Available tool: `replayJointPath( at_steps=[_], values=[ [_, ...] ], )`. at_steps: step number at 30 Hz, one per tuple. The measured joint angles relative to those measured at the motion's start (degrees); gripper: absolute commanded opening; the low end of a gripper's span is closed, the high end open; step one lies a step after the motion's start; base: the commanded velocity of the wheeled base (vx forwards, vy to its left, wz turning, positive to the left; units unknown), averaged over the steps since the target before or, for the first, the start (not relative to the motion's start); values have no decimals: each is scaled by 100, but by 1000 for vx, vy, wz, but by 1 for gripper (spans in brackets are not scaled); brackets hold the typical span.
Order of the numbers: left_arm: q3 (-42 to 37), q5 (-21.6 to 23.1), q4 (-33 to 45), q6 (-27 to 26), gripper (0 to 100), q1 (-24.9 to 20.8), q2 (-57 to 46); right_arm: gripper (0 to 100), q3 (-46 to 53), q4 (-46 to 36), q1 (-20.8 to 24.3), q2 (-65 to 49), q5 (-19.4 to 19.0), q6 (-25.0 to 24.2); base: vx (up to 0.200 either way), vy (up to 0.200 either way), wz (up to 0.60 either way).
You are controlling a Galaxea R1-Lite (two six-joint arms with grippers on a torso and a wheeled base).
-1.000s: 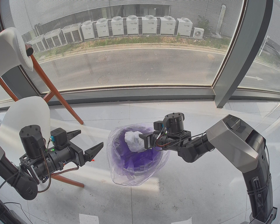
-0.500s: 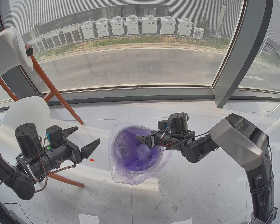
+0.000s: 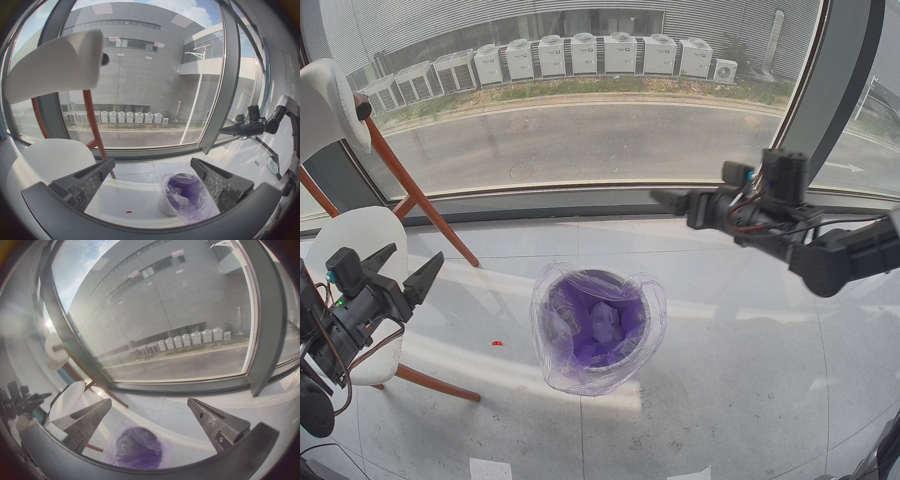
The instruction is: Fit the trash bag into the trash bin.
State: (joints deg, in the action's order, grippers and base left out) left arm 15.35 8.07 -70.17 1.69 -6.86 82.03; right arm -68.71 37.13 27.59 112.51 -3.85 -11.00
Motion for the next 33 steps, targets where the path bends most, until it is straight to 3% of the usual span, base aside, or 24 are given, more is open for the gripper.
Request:
replayJointPath(
  at_steps=[12, 20, 33],
  values=[
    [-913, -306, 443, 402, 100, 362, -1743, 100, 2628, -235, -1602, -3429, 296, -4, 0, 0, 0],
    [-1191, -550, 2383, 525, 100, 535, -3547, 100, 4453, -377, -2295, -5477, 233, 288, 0, 0, 0],
    [-1392, -851, 5460, 388, 100, 607, -6321, 100, 5954, -2658, -2619, -8916, 317, 914, 0, 0, 0]
  ],
)
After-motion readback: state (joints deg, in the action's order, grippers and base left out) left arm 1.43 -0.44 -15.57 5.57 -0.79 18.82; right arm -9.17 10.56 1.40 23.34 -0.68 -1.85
